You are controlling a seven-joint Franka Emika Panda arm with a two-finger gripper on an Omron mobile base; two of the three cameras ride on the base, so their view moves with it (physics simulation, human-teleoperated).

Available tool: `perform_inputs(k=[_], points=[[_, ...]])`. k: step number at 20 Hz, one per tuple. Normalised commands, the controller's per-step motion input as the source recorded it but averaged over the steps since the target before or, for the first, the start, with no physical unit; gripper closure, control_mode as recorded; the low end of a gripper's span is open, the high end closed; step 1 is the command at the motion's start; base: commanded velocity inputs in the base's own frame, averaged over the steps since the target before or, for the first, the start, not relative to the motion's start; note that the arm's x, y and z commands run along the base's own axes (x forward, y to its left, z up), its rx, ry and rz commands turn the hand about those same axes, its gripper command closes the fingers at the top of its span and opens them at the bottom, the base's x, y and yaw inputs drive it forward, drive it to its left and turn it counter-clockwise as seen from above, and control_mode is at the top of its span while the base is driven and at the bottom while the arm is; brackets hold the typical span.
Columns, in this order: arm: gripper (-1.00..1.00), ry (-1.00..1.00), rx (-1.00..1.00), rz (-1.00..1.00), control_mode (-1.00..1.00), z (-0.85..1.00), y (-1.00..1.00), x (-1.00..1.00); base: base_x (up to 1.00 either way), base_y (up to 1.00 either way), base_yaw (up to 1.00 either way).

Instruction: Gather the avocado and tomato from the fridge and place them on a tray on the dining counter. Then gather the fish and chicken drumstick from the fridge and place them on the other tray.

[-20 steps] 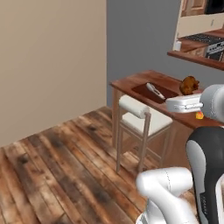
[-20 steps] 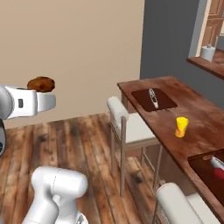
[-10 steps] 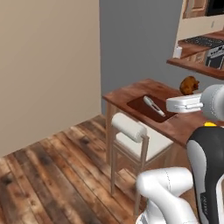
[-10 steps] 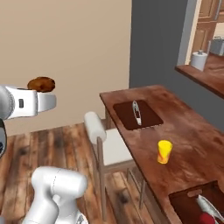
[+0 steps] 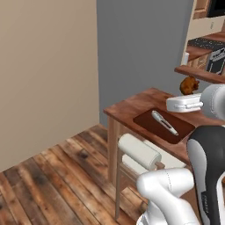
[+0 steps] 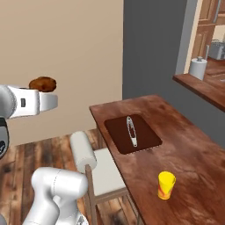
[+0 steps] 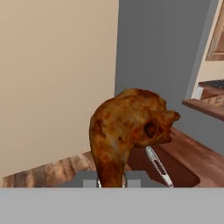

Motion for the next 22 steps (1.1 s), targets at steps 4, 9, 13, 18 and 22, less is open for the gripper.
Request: perform_inputs(k=[4, 9, 13, 18, 22], points=[[1.0, 0.0, 0.0, 0.0, 1.0, 0.0, 0.0, 0.0, 0.98, -0.41, -0.01], [1.0, 0.0, 0.0, 0.0, 1.0, 0.0, 0.0, 0.0, 0.86, -0.59, 0.02], [1.0, 0.0, 0.0, 0.0, 1.0, 0.0, 0.0, 0.0, 0.74, -0.38, -0.1], [1.0, 0.24, 0.0, 0.0, -1.0, 0.0, -0.11, 0.4, 0.51, -0.16, -0.08], [1.0, 0.43, 0.0, 0.0, -1.0, -0.01, -0.23, 0.87, 0.0, 0.0, 0.0]])
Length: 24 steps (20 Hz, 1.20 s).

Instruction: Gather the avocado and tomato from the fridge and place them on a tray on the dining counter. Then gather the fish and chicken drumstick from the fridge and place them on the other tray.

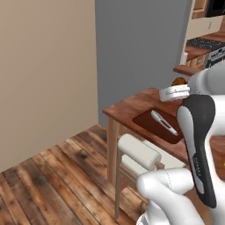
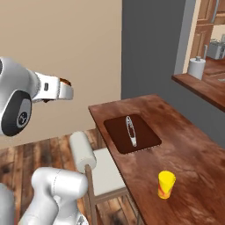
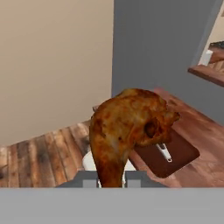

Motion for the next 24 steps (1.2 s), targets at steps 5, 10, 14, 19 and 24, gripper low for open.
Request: perform_inputs(k=[5, 10, 14, 19, 24], points=[[1.0, 0.26, 0.0, 0.0, -1.0, -0.14, -0.36, 0.57, 0.0, 0.0, 0.0], [1.0, 0.0, -0.03, 0.0, -1.0, -0.44, -0.14, 0.14, 0.0, 0.0, 0.0], [1.0, -0.03, -0.08, 0.0, -1.0, -0.62, -0.03, 0.05, 0.0, 0.0, 0.0], [1.0, 0.02, -0.01, 0.0, -1.0, -0.4, -0.17, 0.33, 0.0, 0.0, 0.0], [1.0, 0.1, 0.0, 0.0, -1.0, -0.31, -0.3, 0.46, 0.0, 0.0, 0.0]])
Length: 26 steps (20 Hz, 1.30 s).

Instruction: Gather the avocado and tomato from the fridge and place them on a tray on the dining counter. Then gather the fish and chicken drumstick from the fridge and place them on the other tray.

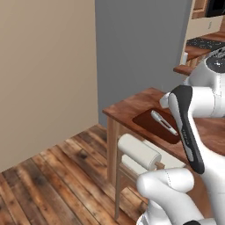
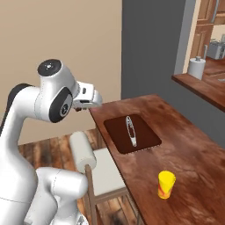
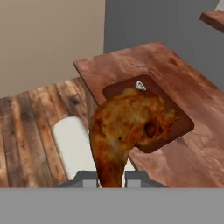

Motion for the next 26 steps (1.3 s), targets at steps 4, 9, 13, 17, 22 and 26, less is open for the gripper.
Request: perform_inputs(k=[4, 9, 13, 17, 22, 26], points=[[1.0, 0.12, 0.0, 0.0, -1.0, -0.36, -0.13, 0.45, 0.0, 0.0, 0.0], [1.0, 0.05, 0.0, 0.07, -1.0, -0.33, -0.16, 0.25, 0.0, 0.0, 0.0], [1.0, 0.0, 0.0, 0.12, -1.0, -0.29, -0.27, 0.24, 0.0, 0.0, 0.0], [1.0, 0.0, 0.0, 0.08, -1.0, -0.3, -0.16, 0.16, 0.0, 0.0, 0.0], [1.0, 0.0, -0.04, 0.01, -1.0, -0.42, -0.02, 0.26, 0.0, 0.0, 0.0], [1.0, 0.0, -0.06, 0.0, -1.0, -0.47, 0.0, 0.31, 0.0, 0.0, 0.0]])
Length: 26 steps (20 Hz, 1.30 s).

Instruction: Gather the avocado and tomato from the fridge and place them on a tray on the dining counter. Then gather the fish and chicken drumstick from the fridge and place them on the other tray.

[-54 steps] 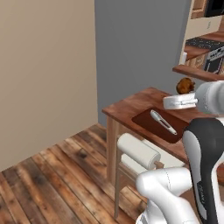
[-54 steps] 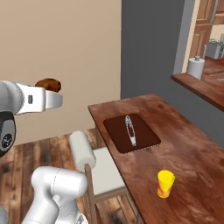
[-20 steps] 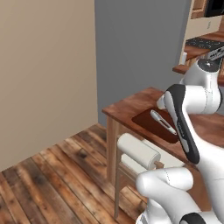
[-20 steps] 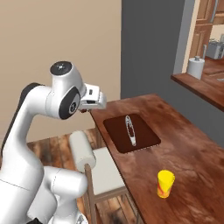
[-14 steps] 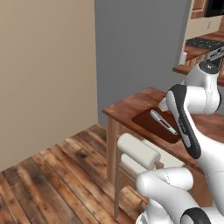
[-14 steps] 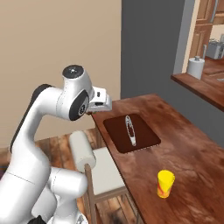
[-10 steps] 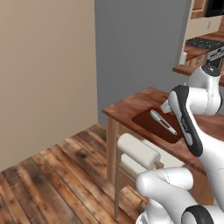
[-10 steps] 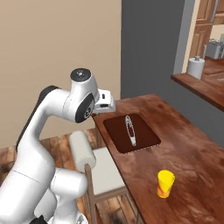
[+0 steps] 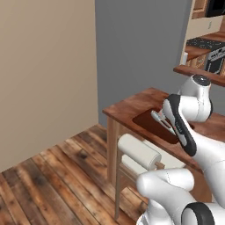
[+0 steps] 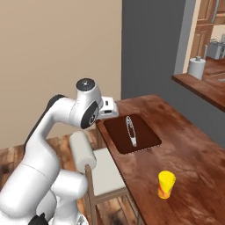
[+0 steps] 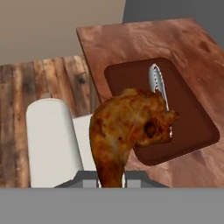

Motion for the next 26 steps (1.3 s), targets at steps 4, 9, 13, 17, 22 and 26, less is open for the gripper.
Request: perform_inputs(k=[4, 9, 13, 17, 22, 26], points=[[1.0, 0.0, -0.04, 0.0, -1.0, -0.47, -0.01, 0.34, 0.0, 0.0, 0.0], [1.0, 0.0, -0.01, 0.0, -1.0, -0.4, -0.09, 0.33, 0.0, 0.0, 0.0], [1.0, 0.02, 0.0, 0.0, -1.0, -0.28, -0.09, 0.27, 0.0, 0.0, 0.0], [1.0, 0.0, 0.0, 0.0, -1.0, -0.3, -0.1, 0.33, 0.0, 0.0, 0.0], [1.0, 0.05, 0.0, 0.0, -1.0, -0.27, -0.09, 0.37, 0.0, 0.0, 0.0], [1.0, 0.06, 0.0, 0.0, -1.0, -0.24, -0.13, 0.36, 0.0, 0.0, 0.0]])
